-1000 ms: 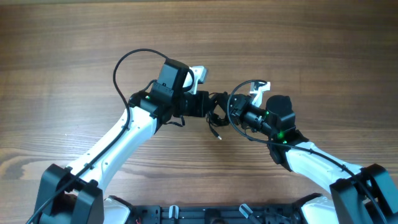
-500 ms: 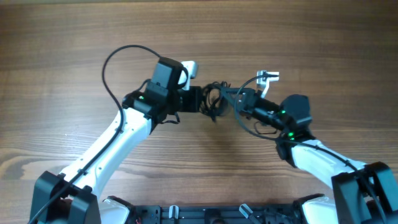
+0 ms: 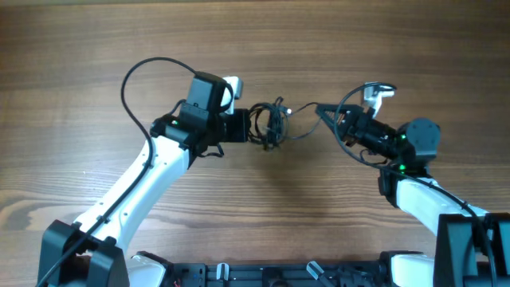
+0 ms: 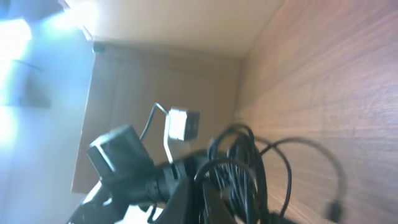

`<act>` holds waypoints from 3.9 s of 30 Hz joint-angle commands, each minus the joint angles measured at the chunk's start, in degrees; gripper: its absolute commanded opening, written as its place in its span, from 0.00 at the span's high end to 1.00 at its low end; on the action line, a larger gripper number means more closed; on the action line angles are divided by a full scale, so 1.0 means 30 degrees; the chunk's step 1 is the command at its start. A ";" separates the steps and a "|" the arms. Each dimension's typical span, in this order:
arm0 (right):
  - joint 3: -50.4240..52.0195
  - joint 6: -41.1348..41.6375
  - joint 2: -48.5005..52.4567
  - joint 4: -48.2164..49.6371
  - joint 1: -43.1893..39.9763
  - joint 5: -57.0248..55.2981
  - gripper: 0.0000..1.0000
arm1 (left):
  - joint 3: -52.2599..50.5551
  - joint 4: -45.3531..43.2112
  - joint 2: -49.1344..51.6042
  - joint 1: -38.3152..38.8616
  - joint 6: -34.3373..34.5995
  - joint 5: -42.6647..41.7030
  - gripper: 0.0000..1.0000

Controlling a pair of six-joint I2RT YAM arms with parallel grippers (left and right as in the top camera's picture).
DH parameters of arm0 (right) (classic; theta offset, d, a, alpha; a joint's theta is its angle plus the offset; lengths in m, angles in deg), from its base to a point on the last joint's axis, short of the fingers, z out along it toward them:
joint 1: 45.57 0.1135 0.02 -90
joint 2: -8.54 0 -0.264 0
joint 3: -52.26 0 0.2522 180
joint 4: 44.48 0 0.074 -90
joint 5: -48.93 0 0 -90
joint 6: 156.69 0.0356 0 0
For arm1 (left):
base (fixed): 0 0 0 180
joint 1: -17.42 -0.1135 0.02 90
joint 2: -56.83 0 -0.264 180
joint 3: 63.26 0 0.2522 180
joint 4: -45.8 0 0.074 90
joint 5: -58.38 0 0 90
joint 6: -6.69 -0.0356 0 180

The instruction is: Untangle cables

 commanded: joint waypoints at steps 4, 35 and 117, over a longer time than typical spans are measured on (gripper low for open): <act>-0.0255 -0.3781 -0.0080 -0.2317 -0.2514 -0.0452 0.94 | -0.0044 0.0991 0.0000 -0.0364 0.0219 0.8036 0.96; -0.0248 -0.5734 -0.0080 -0.7949 0.7592 -1.1016 0.57 | -0.0044 -0.0495 -0.1086 -0.0896 -0.6317 -0.5370 0.96; -0.0248 -0.0131 -0.0044 -1.0557 0.7745 -1.0360 0.51 | -0.0080 0.0816 0.0816 -0.2747 -1.1038 -0.8211 0.96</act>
